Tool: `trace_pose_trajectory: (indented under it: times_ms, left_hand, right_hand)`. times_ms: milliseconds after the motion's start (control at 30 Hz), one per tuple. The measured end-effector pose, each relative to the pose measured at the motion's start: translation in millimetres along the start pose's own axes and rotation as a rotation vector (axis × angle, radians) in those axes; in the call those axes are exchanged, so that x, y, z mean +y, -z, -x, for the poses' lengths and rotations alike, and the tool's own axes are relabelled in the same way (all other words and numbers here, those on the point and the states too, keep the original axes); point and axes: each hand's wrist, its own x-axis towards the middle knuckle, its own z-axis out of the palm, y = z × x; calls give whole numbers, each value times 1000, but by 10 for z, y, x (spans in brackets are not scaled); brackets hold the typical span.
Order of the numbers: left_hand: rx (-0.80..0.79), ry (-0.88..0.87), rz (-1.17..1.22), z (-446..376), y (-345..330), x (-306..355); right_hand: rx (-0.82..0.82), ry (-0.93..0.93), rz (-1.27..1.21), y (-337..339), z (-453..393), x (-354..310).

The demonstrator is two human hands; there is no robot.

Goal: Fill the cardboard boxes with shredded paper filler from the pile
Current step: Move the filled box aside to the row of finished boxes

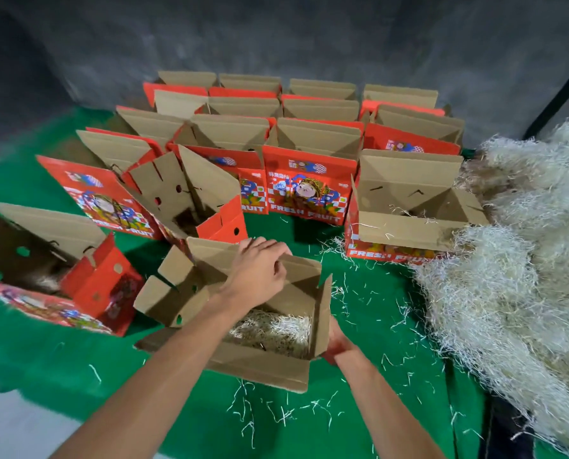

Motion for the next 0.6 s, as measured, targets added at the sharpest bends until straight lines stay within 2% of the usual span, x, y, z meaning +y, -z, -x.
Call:
trace_pose_trajectory:
  times_ms: [167, 433, 600]
  left_hand:
    - [57, 55, -2, 167, 108, -315]
    - [105, 142, 0, 313, 267, -828]
    - [168, 45, 81, 335, 373, -1004]
  right_hand:
    - [18, -50, 122, -447, -233, 149]
    - [4, 5, 107, -1241, -494, 335]
    - [132, -24, 151, -1537, -687, 416]
